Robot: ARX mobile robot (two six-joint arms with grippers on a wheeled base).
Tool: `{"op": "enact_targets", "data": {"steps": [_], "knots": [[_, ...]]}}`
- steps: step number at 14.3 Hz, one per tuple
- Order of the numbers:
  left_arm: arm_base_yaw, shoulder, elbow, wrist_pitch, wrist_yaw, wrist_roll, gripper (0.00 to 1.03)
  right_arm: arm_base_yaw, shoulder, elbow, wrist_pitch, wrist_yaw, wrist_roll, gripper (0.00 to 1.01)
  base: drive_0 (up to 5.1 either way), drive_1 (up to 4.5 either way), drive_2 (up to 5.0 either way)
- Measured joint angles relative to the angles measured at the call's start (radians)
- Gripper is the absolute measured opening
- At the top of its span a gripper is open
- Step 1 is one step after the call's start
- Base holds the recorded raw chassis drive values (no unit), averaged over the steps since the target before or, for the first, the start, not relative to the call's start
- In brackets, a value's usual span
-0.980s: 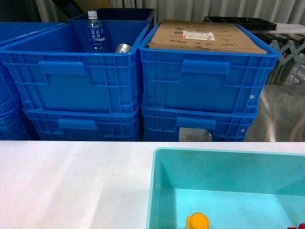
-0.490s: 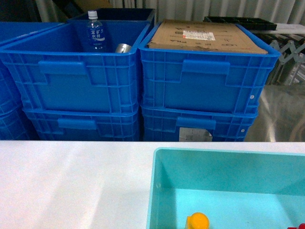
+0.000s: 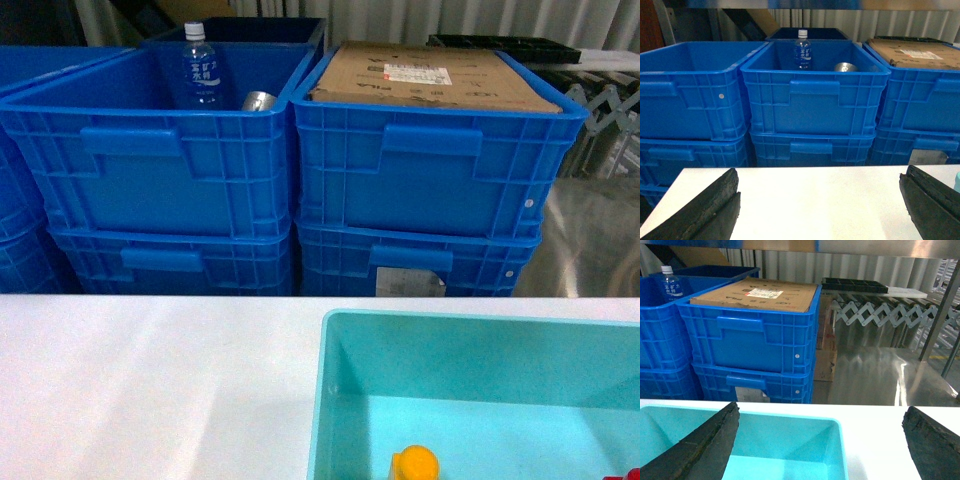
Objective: Pick red block from blue box to shelf
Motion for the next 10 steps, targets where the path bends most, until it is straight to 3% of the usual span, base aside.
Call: {"op": "enact_targets", "data": {"steps": [5, 7, 8, 10], "knots": [[0.000, 0.000, 0.000, 0.000, 0.000, 0.000, 0.98, 0.000, 0.017, 0.001, 0.019, -0.012, 0.011, 0.98, 0.0, 0.00, 0.0], [0.000, 0.000, 0.000, 0.000, 0.000, 0.000, 0.98, 0.010, 0.296, 0.062, 0.161, -0.084, 0.085, 0.98, 0.0, 0.00, 0.0], [0.000, 0.000, 0.000, 0.000, 0.000, 0.000, 0.98, 0.040, 0.468, 0.148, 0.211, -0.105, 0.129, 0.98, 0.0, 0.00, 0.0], [0.000, 0.000, 0.000, 0.000, 0.000, 0.000, 0.98, 0.132, 0.720, 0.287, 0.216, -0.100, 0.191, 0.98, 0.0, 0.00, 0.0]]}}
